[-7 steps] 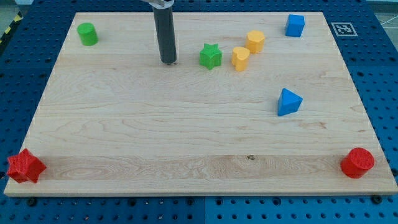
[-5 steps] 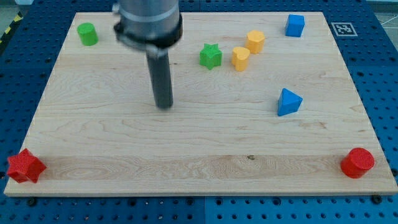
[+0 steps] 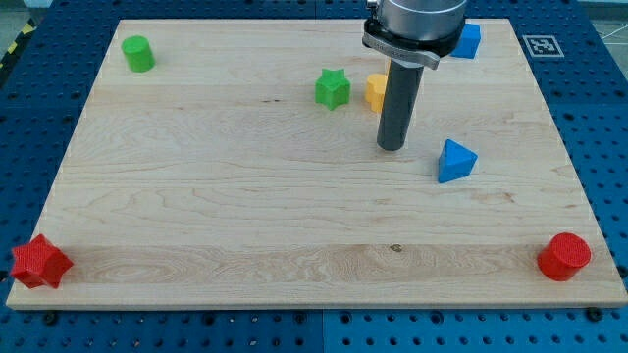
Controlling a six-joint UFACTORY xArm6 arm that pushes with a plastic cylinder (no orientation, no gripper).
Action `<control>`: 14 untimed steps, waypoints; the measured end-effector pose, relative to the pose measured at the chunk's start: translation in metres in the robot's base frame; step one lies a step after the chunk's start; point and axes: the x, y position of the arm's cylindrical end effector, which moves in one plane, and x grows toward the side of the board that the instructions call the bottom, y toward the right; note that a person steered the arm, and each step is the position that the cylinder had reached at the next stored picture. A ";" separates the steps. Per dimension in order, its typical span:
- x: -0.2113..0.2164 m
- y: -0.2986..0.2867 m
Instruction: Move the blue cube towards the center right of the board
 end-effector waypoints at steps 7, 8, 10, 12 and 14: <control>-0.232 0.203; -0.238 0.177; -0.227 0.126; -0.123 0.099; -0.094 0.093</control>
